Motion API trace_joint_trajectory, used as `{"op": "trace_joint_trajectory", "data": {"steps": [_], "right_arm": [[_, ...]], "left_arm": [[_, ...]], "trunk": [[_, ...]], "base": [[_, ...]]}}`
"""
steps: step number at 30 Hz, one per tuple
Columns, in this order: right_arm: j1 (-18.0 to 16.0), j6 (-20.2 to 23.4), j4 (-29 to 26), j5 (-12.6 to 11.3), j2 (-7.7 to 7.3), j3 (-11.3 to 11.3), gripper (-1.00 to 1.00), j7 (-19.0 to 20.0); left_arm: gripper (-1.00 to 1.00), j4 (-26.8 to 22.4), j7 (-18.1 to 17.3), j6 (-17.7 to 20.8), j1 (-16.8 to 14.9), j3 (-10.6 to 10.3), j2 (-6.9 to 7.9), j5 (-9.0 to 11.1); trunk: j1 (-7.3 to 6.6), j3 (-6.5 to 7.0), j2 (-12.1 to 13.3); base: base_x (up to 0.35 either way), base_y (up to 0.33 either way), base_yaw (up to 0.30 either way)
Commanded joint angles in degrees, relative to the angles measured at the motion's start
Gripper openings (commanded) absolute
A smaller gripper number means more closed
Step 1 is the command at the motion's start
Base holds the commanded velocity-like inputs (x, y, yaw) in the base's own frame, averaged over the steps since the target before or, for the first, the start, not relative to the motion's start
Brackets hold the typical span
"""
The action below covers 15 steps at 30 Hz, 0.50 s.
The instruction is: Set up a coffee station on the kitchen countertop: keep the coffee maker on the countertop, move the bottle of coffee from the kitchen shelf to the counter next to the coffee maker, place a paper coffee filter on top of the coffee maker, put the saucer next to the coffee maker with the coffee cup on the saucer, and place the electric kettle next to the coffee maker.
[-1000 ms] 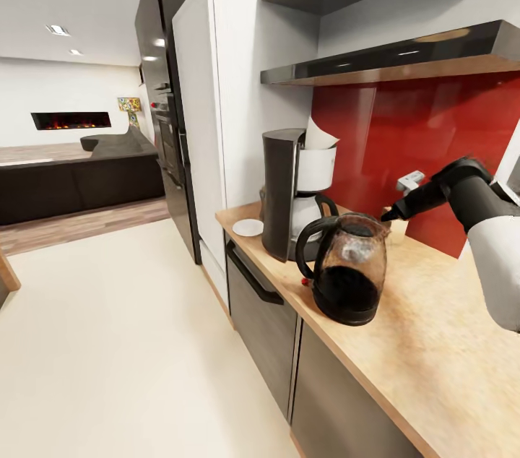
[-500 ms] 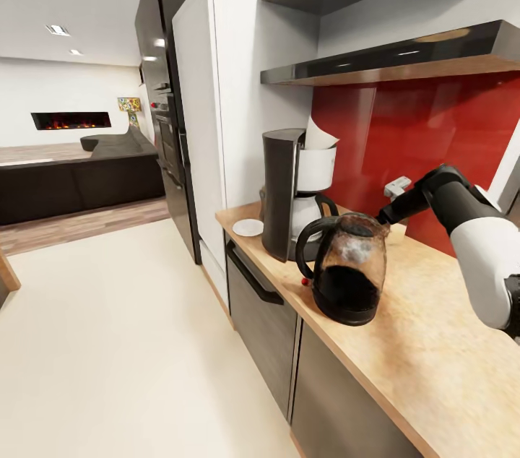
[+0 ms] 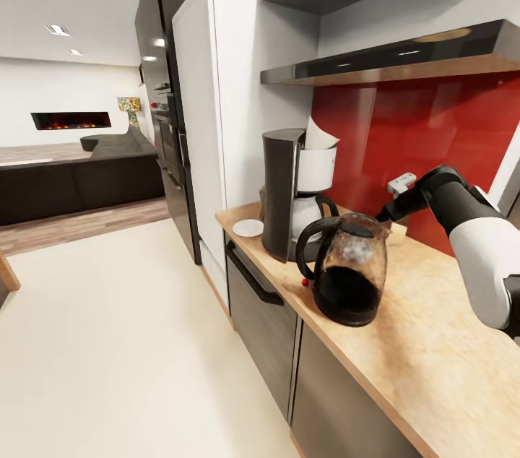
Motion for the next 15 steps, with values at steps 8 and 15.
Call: {"op": "trace_joint_trajectory", "data": {"steps": [8,15], "right_arm": [[0.0,-2.3,-0.1,0.4,0.00,0.0,1.00,0.4],[0.0,-3.1,-0.1,0.5,0.04,-0.1,1.00,0.4]], "left_arm": [[1.00,-0.1,-0.1,0.4,0.0,-0.1,0.04,0.3],[1.00,-0.1,-0.1,0.4,0.0,-0.1,0.09,0.3]], "trunk": [[0.00,-0.05,0.0],[0.00,-0.05,0.0]], "base": [[0.085,0.014,0.000],[0.047,0.032,0.000]]}}
